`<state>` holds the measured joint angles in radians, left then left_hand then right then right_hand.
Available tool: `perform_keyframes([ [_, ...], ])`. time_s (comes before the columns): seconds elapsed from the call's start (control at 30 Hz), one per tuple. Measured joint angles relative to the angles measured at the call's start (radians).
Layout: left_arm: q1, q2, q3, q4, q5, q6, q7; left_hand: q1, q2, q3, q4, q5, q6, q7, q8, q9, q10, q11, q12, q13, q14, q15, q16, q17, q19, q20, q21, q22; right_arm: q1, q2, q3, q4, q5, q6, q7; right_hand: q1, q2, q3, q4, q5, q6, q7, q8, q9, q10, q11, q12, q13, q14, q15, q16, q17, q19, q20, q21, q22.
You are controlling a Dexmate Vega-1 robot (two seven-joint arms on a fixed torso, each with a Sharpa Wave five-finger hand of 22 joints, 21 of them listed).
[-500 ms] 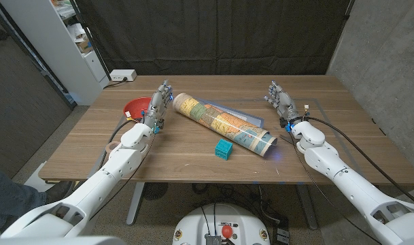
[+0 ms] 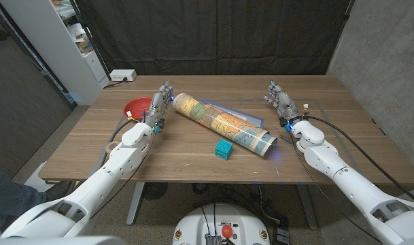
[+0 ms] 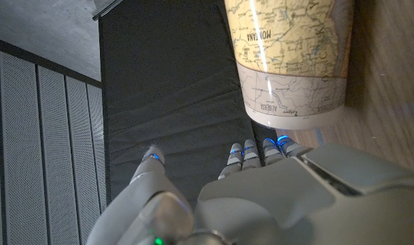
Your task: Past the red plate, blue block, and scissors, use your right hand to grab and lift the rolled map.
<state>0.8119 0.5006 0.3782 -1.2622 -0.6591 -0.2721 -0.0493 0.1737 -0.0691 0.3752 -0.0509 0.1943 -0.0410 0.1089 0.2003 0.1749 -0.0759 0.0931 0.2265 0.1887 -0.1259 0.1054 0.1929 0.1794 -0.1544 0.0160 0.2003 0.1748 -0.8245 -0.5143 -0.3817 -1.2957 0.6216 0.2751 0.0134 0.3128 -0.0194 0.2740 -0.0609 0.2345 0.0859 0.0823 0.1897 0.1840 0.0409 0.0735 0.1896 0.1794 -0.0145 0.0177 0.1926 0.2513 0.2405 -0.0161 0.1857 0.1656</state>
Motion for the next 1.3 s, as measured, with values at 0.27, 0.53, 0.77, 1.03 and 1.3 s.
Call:
perform_keyframes([
  [0.27,-0.014,-0.004,0.006,0.014,0.000,0.005,-0.005,0.001,0.001,0.000,0.000,0.000,0.006,0.006,0.000,0.000,0.000,0.000,0.000,0.000,0.000,0.000,0.000,0.000,0.000,0.000,0.000,0.000,-0.003,-0.006,-0.001,-0.012,-0.018,0.007,-0.015,0.000,0.000,0.002,-0.002,0.000,0.000,0.000,0.000,0.000,0.000,0.000,0.000,0.000,-0.005,0.005,0.000,-0.001,-0.004,0.004,0.000,0.000],
  [0.53,-0.023,-0.007,0.011,0.023,0.002,0.015,-0.017,0.004,0.004,0.000,0.000,0.000,0.006,0.005,0.000,0.000,0.000,0.000,0.000,0.000,0.000,0.000,0.000,0.000,-0.005,0.005,0.000,0.000,-0.015,-0.019,-0.002,-0.044,-0.035,0.012,-0.026,0.007,-0.003,0.002,-0.002,0.000,0.000,0.000,0.000,0.000,0.000,0.000,0.000,0.005,-0.005,0.005,0.000,-0.005,-0.004,0.004,0.000,0.000],
  [0.77,-0.026,-0.007,0.012,0.024,0.003,0.022,-0.018,0.005,0.005,0.003,-0.003,0.000,0.007,0.005,0.000,0.000,0.000,0.000,0.000,0.000,0.000,0.000,0.000,0.000,-0.005,0.006,0.000,0.000,-0.026,-0.030,-0.006,-0.068,-0.048,0.015,-0.030,0.016,0.006,0.002,-0.002,0.006,0.000,0.000,0.000,0.000,0.000,0.000,0.000,0.005,-0.005,0.005,0.000,-0.005,-0.008,0.008,0.000,0.000],
  [1.03,-0.021,-0.005,0.008,0.021,0.003,0.022,-0.008,0.009,0.009,0.004,-0.004,0.000,0.013,0.009,0.000,0.000,0.006,0.005,0.000,0.000,0.000,0.000,0.000,0.000,-0.005,0.006,0.000,0.000,-0.044,-0.045,-0.009,-0.109,-0.073,0.021,-0.042,0.016,0.005,0.007,-0.007,0.006,0.000,0.000,0.000,0.000,0.000,0.000,0.000,0.005,-0.005,0.005,0.000,-0.010,-0.017,0.005,0.000,0.000],
  [1.3,-0.010,0.000,0.003,0.003,0.003,0.015,0.001,0.009,0.009,0.004,-0.004,0.000,0.020,0.009,0.000,0.000,0.009,0.009,0.000,0.000,0.000,0.000,0.000,0.000,0.000,0.011,0.000,0.000,-0.065,-0.060,-0.010,-0.157,-0.095,0.027,-0.054,0.016,0.005,0.007,-0.007,0.006,0.000,0.000,0.000,0.000,0.000,0.000,0.000,0.005,-0.011,0.011,0.000,-0.010,-0.017,0.005,0.000,0.000],
])
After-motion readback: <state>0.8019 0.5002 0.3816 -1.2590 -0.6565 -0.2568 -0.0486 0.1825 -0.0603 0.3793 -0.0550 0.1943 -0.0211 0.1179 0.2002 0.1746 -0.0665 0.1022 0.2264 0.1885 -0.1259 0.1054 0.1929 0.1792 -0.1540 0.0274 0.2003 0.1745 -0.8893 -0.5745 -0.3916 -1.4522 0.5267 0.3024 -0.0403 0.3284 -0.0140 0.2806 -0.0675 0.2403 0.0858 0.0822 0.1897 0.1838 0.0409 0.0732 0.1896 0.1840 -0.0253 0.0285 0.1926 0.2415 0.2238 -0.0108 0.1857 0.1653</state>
